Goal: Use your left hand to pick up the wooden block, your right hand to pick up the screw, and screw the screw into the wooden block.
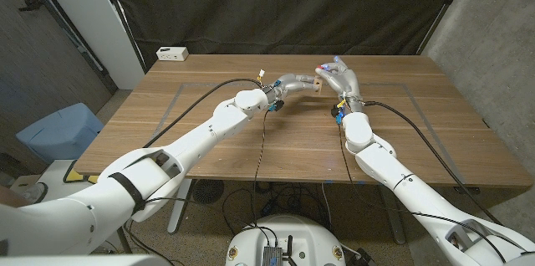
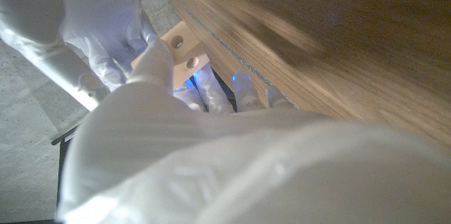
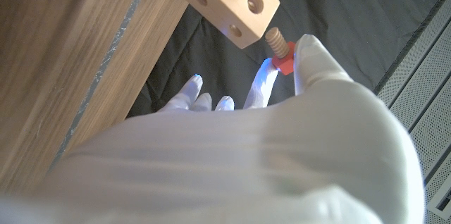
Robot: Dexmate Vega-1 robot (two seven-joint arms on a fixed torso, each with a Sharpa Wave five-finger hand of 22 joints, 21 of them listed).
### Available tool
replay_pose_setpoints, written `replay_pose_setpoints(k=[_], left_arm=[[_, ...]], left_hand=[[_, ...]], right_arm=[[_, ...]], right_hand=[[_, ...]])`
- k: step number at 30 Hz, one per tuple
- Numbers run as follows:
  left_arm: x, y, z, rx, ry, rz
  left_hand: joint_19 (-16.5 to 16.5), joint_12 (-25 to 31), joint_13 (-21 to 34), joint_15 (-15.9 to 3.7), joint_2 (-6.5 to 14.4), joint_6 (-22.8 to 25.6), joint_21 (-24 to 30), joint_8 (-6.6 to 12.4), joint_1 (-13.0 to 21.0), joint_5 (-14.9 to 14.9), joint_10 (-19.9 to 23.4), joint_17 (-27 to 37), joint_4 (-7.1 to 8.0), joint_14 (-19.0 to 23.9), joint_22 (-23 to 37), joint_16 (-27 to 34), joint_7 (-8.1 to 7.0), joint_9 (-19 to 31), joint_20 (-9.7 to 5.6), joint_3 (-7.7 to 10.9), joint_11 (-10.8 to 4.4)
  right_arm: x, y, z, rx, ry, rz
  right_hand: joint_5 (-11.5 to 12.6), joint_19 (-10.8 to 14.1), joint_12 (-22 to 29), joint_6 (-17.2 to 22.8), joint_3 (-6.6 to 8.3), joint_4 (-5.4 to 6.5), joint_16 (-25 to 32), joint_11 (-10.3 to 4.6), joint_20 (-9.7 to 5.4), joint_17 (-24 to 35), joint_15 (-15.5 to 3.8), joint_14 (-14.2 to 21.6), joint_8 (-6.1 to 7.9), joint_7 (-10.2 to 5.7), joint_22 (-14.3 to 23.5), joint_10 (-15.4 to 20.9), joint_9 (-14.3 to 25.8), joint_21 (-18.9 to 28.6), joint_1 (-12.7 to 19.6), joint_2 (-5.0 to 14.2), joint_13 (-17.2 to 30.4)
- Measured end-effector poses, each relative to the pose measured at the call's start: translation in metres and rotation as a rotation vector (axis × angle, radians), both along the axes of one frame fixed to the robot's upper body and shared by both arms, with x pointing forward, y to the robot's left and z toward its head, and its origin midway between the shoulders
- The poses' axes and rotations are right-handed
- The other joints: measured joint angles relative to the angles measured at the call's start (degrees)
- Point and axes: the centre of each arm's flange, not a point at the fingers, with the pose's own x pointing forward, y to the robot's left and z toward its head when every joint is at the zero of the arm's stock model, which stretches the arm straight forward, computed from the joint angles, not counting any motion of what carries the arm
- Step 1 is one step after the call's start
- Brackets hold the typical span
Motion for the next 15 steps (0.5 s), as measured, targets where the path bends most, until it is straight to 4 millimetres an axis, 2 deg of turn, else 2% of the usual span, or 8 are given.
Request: replay_pose_setpoints(k=[15], left_arm=[[0.0006, 0.0008, 0.0012, 0.001, 0.000, 0.001]], left_hand=[[0.0, 0.0, 0.0, 0.00, 0.0, 0.0, 0.0, -0.02, 0.0, 0.0, -0.3, 0.0, -0.01, 0.0, 0.0, 0.0, -0.01, 0.0, 0.00, 0.00, 0.32]], right_arm=[[0.0020, 0.0018, -0.0016, 0.002, 0.005, 0.000]], right_hand=[[0.0, 0.0, 0.0, 0.0, 0.00, 0.00, 0.0, 0.32, 0.00, 0.3, 0.01, 0.0, 0.00, 0.00, 0.0, 0.3, 0.0, 0.0, 0.0, 0.00, 0.0]])
